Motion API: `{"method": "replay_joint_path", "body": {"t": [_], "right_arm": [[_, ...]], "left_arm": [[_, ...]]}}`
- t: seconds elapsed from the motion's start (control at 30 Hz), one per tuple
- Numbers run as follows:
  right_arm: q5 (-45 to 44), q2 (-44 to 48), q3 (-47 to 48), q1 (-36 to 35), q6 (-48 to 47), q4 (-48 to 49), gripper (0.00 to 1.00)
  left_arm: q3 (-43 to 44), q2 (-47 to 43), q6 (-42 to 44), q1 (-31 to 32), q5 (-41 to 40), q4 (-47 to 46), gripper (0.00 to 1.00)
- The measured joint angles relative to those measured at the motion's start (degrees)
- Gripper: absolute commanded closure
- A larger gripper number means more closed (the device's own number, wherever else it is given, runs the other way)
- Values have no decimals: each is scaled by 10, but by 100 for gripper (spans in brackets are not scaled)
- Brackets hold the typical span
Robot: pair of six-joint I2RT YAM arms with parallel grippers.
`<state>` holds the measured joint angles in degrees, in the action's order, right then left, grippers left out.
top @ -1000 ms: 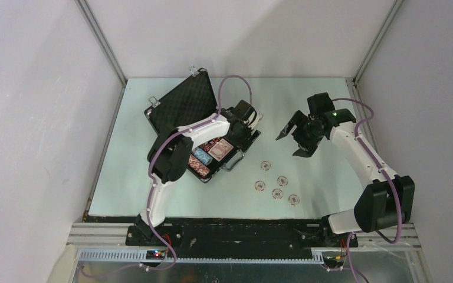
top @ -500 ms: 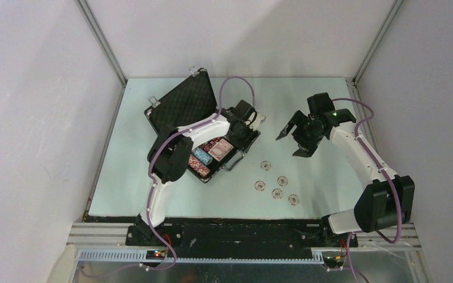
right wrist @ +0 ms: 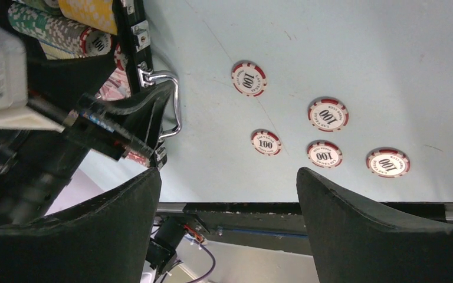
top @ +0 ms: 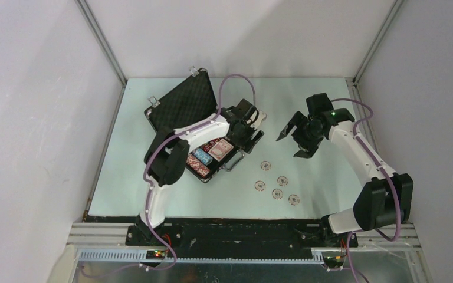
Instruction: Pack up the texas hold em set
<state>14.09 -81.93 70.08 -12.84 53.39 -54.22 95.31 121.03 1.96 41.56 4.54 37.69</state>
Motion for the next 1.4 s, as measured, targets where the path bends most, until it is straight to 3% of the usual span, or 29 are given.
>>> {"method": "replay_joint_path", "body": {"t": [0.37, 0.6, 0.9, 1.13, 1.4], "right_arm": [[-46, -34, 0, -43, -7, -3, 10], [-104, -155, 57, -101, -4, -45, 11], [-104, -255, 86, -139, -12, -40, 17], [-94, -315, 94, -147, -13, -21, 20], [-89, -349, 113, -144, -14, -11, 28]], "left_arm": [[-38, -129, -30, 12, -55, 21, 11], [-158, -296, -82, 5, -88, 1, 1], [-341, -483, -146, -37, -111, -59, 0], [-391, -551, -150, -42, -124, -83, 0], [-398, -558, -150, -52, -126, -100, 0]]}}
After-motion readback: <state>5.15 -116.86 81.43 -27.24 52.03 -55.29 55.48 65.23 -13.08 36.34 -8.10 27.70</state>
